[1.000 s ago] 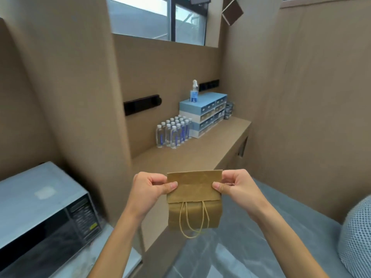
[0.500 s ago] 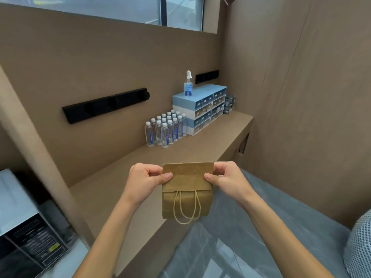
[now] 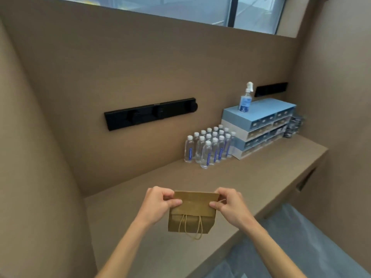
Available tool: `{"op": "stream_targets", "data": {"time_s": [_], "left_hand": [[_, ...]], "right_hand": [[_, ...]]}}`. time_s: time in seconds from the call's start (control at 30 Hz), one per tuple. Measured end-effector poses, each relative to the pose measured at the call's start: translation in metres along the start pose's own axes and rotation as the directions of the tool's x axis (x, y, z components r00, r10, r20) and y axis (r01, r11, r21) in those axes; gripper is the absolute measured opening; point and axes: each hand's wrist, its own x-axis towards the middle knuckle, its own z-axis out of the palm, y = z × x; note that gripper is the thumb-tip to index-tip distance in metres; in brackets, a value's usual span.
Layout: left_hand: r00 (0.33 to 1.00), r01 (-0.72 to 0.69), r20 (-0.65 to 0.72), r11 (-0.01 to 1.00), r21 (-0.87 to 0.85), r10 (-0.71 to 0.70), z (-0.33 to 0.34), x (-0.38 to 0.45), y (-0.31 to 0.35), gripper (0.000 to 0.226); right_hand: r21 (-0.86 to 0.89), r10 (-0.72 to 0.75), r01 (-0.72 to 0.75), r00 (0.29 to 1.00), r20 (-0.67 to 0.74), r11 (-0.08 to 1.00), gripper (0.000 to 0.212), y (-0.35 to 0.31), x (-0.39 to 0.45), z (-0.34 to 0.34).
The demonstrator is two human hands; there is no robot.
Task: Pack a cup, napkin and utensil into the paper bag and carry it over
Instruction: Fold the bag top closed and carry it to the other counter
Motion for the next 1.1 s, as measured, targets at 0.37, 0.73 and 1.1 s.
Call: {"op": "stream_targets", "data": {"time_s": [0.37,0.73,1.1], "left_hand": [[0.896,0.432,-0.094,0.901,-0.043,-0.434,0.029,0.038,-0.078,0.017],[0.63,0.75,-0.269,0.661,-0.03,-0.728,0.113,0.034,-0.131,0.008],[0.777,0.625,-0.166,0.715,0.313,-0.607,0.142,0.053,-0.126,0.022]], "right_hand": [[-0.131,-0.119,0.167,0.942,0.315,0.977,0.018,0.04,0.134,0.062],[-0.23,-0.092,0.312,0.752,0.652,0.922,0.011,0.107,0.186,0.114],[-0.318,-0.212,0.685,0.571,0.793,0.655,0.017,0.101,0.196,0.127]]}}
